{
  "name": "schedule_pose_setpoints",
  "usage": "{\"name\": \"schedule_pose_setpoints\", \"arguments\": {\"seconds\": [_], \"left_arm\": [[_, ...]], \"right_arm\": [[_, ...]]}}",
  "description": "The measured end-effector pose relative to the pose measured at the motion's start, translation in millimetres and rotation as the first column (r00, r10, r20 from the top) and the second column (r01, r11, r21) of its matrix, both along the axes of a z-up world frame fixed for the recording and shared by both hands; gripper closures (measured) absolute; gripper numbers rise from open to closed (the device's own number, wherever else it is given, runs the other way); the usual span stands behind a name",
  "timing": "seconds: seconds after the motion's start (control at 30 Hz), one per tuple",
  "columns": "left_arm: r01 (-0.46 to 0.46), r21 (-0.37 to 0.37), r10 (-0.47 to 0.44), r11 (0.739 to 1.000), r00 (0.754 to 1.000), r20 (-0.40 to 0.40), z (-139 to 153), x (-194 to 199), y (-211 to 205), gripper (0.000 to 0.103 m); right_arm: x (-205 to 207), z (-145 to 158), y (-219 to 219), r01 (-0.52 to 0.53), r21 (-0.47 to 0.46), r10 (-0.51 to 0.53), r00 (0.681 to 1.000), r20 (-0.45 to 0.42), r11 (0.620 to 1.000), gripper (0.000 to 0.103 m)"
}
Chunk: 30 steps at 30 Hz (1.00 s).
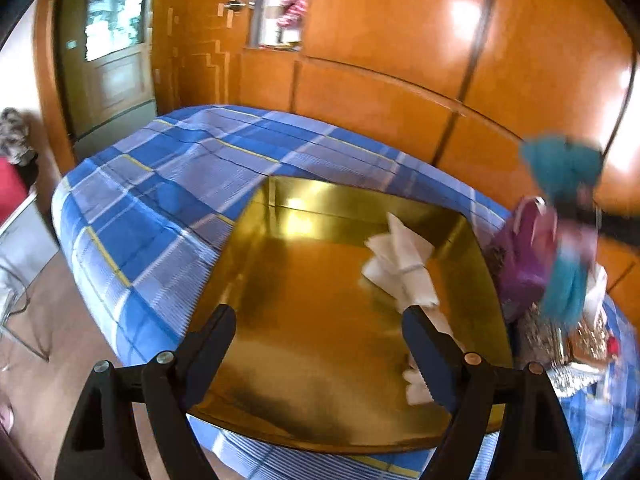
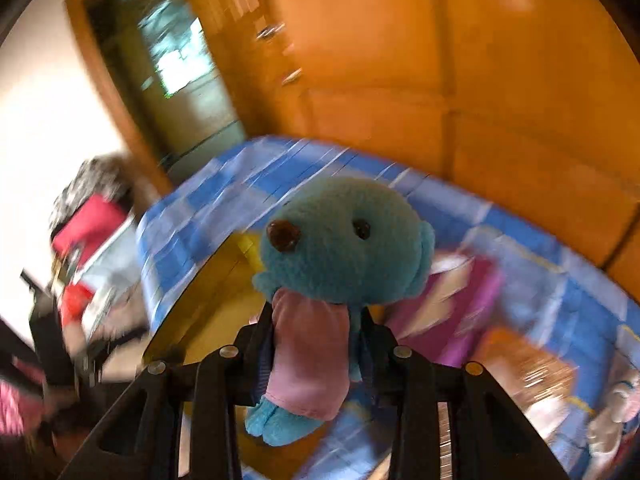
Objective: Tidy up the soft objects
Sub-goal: 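Carry the blue teddy bear with the right tool into the gold tray and release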
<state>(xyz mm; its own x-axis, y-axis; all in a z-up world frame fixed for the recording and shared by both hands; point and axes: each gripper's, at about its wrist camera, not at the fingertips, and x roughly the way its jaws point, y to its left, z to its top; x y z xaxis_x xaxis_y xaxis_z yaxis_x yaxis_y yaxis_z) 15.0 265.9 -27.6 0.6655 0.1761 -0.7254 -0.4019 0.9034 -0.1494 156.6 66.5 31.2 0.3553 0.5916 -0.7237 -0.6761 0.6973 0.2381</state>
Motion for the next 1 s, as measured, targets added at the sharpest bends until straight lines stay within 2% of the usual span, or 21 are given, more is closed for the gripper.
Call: {"name": "schedule_pose_setpoints", "arguments": {"seconds": [0.07,0.2,0.3,0.43,0.53,0.63,1.0], "left_arm": [[-0.025,-0.002,0.025,1.0,1.0,0.01,4,-3,9,0.018],[-0.052,0.005,0.052,0.999,0.998,0.036,12,-9,18,0.017],[-0.057,0.012,0.057,0.998,0.997,0.052,17,-12,20,0.017],[-0.052,0.019,0.051,0.998,0.997,0.057,19,-12,18,0.017],[-0.039,0.023,0.038,0.999,0.998,0.059,20,-12,14,0.017],[-0.026,0.034,0.024,0.999,0.998,0.059,20,-11,9,0.017],[0.024,0.053,-0.028,0.998,0.997,0.07,26,-12,-12,0.017]], "right_arm": [[-17,-21,18,-0.057,-0.015,0.056,0.998,-0.04,0.998,0.068],[-34,-59,43,-0.087,-0.04,0.082,0.991,-0.103,0.995,0.067],[-41,-81,56,-0.082,-0.046,0.075,0.988,-0.139,0.996,0.066],[-41,-99,61,-0.04,-0.039,0.033,0.985,-0.167,0.998,0.056],[-43,-100,51,-0.023,-0.021,0.019,0.981,-0.192,1.0,0.052],[-47,-97,48,-0.013,-0.018,0.009,0.983,-0.185,1.0,0.032],[-67,-67,15,0.098,0.0,-0.098,0.994,-0.044,0.995,0.032]]}}
